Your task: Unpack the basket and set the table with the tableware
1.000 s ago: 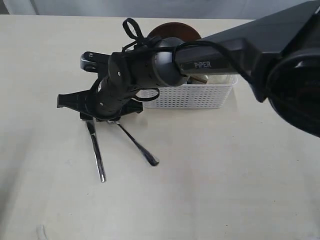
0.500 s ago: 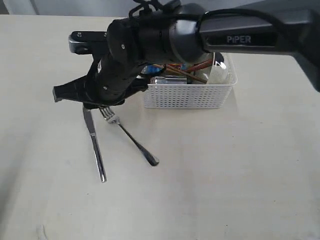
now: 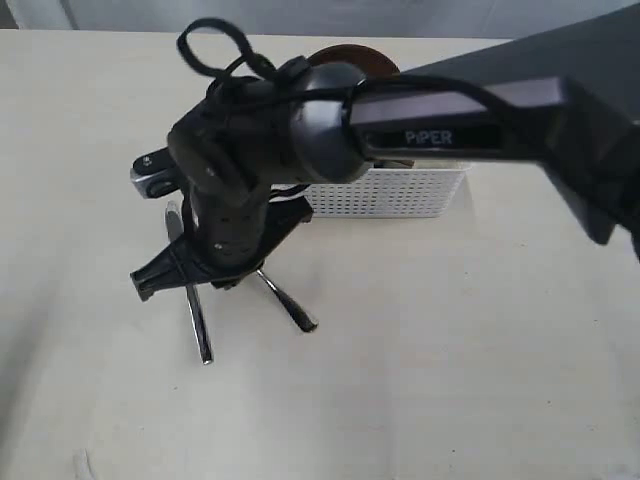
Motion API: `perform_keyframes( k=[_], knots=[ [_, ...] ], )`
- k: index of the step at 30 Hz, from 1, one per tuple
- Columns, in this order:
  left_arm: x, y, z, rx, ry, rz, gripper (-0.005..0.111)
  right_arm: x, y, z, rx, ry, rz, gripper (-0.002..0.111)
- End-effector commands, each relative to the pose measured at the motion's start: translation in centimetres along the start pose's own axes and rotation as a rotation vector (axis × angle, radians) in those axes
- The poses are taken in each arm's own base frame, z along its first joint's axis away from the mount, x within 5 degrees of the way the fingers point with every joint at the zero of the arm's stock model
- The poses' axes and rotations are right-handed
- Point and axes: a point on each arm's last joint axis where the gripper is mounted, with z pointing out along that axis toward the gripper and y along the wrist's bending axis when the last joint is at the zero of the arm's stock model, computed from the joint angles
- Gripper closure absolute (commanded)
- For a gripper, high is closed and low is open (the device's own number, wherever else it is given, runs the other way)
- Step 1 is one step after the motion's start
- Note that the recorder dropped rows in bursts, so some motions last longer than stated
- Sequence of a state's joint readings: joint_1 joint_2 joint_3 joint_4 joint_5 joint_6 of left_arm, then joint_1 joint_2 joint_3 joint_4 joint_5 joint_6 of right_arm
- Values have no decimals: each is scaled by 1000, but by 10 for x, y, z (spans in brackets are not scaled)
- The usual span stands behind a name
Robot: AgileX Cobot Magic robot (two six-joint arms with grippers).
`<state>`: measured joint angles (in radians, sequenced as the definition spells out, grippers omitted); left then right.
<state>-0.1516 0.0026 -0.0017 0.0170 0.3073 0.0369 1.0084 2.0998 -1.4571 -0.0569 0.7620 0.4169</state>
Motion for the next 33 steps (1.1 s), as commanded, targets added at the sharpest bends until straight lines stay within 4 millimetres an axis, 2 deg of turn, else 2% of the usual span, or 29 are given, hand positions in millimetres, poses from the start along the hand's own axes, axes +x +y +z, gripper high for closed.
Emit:
perform_keyframes(
  k=[1, 5, 14, 24, 33],
  knots=[
    [0, 0, 0, -3, -9, -1, 107, 8, 1, 11, 76, 47, 24, 109],
    [0, 0, 0, -3, -9, -1, 107, 16, 5, 24, 76, 113, -6, 109],
    [0, 0, 0, -3, -9, -1, 107, 27, 35, 26, 28, 93, -89, 109],
    [0, 0, 0, -3, -9, -1, 107, 23, 45, 26, -75, 38, -81, 109],
    [0, 0, 0, -3, -9, -1, 107, 22, 40, 23, -28, 43, -117, 109]
  ],
)
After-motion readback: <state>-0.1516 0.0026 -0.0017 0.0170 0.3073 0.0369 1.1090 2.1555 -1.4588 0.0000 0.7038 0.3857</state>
